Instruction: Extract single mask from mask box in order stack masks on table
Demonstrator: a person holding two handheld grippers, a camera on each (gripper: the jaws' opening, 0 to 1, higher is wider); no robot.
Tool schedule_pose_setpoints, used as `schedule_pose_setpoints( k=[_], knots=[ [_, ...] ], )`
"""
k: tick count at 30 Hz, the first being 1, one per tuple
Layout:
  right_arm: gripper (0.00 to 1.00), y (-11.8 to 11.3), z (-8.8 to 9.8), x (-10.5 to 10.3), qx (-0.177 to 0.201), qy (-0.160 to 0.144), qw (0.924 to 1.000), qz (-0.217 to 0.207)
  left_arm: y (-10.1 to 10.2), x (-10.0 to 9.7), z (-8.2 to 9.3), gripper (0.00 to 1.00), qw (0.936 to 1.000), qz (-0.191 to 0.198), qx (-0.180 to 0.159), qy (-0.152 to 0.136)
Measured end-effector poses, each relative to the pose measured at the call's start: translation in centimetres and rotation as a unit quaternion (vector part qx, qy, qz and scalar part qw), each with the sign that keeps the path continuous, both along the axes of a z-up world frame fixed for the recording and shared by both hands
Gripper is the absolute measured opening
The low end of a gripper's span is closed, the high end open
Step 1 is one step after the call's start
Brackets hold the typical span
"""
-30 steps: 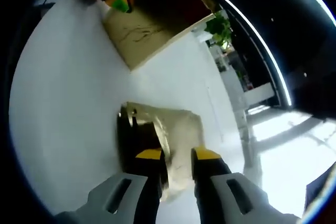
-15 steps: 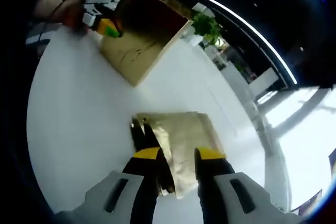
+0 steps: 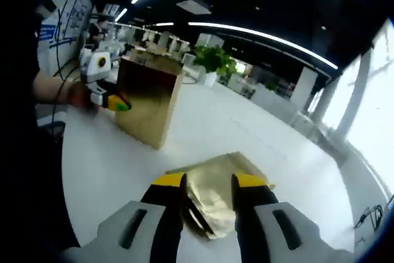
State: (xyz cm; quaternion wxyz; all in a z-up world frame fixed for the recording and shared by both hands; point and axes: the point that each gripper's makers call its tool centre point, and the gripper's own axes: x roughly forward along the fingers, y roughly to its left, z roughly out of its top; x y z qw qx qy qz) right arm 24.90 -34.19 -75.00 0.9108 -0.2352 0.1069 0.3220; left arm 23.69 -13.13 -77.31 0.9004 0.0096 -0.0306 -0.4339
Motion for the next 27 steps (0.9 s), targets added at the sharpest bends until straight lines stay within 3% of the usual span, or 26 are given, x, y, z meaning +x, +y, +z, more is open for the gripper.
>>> schedule_pose_setpoints(
  k=[2,4,9,17,22,27],
  knots=[
    [0.26,-0.3,1.1,0.2,0.008,-0.019,0.9998,-0.005,0.0,0.0,0.0,0.31,1.0000,0.000,-0.001,0.001],
    [0.26,-0.3,2.3,0.3,0.040,-0.028,0.9988,-0.005,0.0,0.0,0.0,0.31,1.0000,-0.001,-0.001,0.001],
    [0.28,0.5,4.6,0.1,0.123,-0.035,0.9918,0.011,0.0,0.0,0.0,0.31,1.0000,-0.001,-0.001,0.001],
    [0.34,1.3,6.6,-0.4,0.191,-0.037,0.9801,0.039,0.0,0.1,-0.1,0.31,1.0000,-0.002,-0.002,0.003],
    [0.39,2.1,7.3,-1.0,0.248,-0.032,0.9665,0.057,0.0,0.1,-0.1,0.31,1.0000,-0.002,-0.001,0.003],
    [0.37,2.3,8.1,-1.6,0.285,-0.044,0.9549,0.072,-0.1,0.0,-0.1,0.31,1.0000,-0.001,-0.001,0.004]
  ],
)
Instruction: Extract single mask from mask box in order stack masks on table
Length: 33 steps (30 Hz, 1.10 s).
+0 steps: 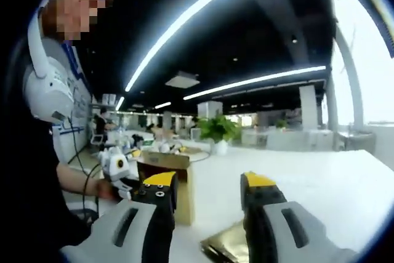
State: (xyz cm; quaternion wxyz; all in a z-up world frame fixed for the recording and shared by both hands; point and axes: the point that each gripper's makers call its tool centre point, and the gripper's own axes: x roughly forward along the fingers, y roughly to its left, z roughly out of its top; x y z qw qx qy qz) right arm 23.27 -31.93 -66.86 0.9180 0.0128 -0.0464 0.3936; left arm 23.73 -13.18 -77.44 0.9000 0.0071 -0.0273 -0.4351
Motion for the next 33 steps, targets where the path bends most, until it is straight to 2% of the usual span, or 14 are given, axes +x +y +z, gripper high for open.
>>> schedule_pose_setpoints(
  k=[6,9,13,17,22,27,31,33],
  knots=[
    [0.36,0.1,-1.0,0.1,0.000,0.014,0.9999,-0.006,0.0,0.0,0.0,0.31,1.0000,0.000,0.002,0.000],
    [0.30,0.2,-1.5,0.0,-0.009,0.018,0.9998,-0.006,0.0,-0.1,0.0,0.31,1.0000,0.001,0.002,0.000],
    [0.31,0.6,-1.5,0.0,-0.004,0.021,0.9998,0.000,0.0,-0.1,0.0,0.31,1.0000,0.001,0.002,0.000],
    [0.31,0.9,-1.9,0.0,-0.021,0.021,0.9996,-0.004,-0.1,-0.1,0.0,0.31,1.0000,0.000,0.002,0.000],
    [0.30,0.6,-2.2,0.0,-0.024,0.023,0.9994,-0.006,-0.1,-0.2,0.1,0.32,1.0000,-0.002,0.000,-0.003],
    [0.30,0.4,-2.2,0.0,-0.032,0.023,0.9992,-0.009,0.2,-0.3,0.9,0.33,0.9997,-0.005,-0.021,-0.008],
    [0.30,0.1,-1.9,-0.1,-0.032,0.018,0.9993,-0.012,0.5,-0.4,1.9,0.32,0.9986,-0.008,-0.052,-0.008],
    [0.30,0.0,-1.9,-0.1,-0.032,0.018,0.9992,-0.014,0.4,-0.4,1.9,0.31,0.9985,-0.009,-0.054,-0.009]
  ],
)
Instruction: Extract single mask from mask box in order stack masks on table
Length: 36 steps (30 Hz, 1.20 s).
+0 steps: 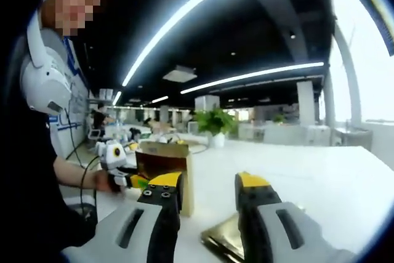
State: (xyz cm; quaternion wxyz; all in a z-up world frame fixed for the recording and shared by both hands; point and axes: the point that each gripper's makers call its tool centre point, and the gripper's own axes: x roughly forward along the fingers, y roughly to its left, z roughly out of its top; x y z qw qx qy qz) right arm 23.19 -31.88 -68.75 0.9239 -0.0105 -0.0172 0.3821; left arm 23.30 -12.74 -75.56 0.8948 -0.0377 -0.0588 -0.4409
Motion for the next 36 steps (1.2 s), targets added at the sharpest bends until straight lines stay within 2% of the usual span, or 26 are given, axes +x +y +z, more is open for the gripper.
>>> schedule_pose_setpoints(
  k=[4,10,15,19,24,31,36],
  knots=[
    [0.30,-0.2,-0.2,0.0,-0.001,0.003,1.0000,-0.003,-0.2,-0.1,-0.2,0.31,0.9998,0.003,0.016,-0.009],
    [0.29,-0.1,0.2,-0.2,0.010,0.002,1.0000,0.001,-0.2,0.0,-0.2,0.31,0.9998,0.003,0.017,-0.010],
    [0.29,0.0,0.2,-0.2,0.004,-0.001,1.0000,0.001,-0.2,0.0,-0.2,0.31,0.9998,0.002,0.015,-0.009],
    [0.29,0.3,0.0,-0.1,0.005,0.002,1.0000,0.001,-0.3,-0.1,-0.2,0.31,0.9996,0.002,0.017,-0.020],
    [0.27,0.1,1.5,-0.2,0.015,-0.014,0.9998,-0.002,-0.3,-0.1,-0.2,0.31,0.9995,0.003,0.021,-0.025],
    [0.25,0.3,1.5,-0.2,0.008,-0.012,0.9999,-0.001,-0.3,-0.1,-0.2,0.31,0.9995,0.003,0.020,-0.023],
    [0.24,0.7,2.7,-0.6,0.011,-0.022,0.9997,0.007,-0.3,-0.1,-0.2,0.31,0.9996,0.002,0.019,-0.021]
  ],
)
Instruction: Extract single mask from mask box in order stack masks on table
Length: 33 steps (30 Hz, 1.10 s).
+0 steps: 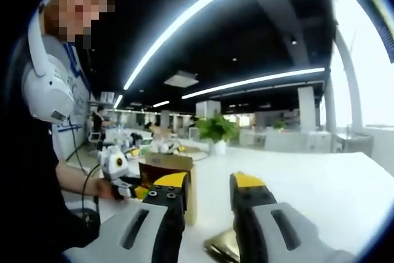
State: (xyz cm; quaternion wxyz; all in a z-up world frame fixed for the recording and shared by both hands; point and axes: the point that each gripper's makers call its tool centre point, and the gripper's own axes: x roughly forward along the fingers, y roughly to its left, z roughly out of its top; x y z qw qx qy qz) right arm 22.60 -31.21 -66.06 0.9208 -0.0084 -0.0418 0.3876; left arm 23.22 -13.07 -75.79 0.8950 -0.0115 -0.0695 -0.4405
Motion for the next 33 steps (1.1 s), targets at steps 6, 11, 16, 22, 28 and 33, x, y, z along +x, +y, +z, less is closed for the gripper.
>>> schedule_pose_setpoints(
  k=[6,11,16,22,28,33],
  knots=[
    [0.25,0.5,0.5,0.4,-0.020,-0.004,0.9998,0.009,-0.1,-0.1,0.0,0.31,1.0000,-0.005,0.003,-0.004],
    [0.25,1.7,0.8,0.9,-0.050,-0.009,0.9985,0.022,-0.3,-0.3,0.1,0.31,0.9999,-0.010,0.005,-0.008],
    [0.25,3.0,2.0,1.2,-0.062,-0.022,0.9970,0.041,-0.2,-0.3,0.0,0.31,0.9999,-0.010,0.004,-0.007],
    [0.25,4.6,2.9,1.7,-0.093,-0.034,0.9929,0.067,-0.2,-0.3,0.0,0.30,0.9999,-0.016,-0.002,0.005],
    [0.25,6.0,3.8,2.1,-0.120,-0.043,0.9884,0.083,-0.2,-0.4,-0.1,0.31,0.9998,-0.019,-0.004,0.008],
    [0.25,7.3,4.1,2.3,-0.143,-0.050,0.9832,0.101,-0.2,-0.3,-0.1,0.31,0.9998,-0.019,-0.005,0.009]
  ],
)
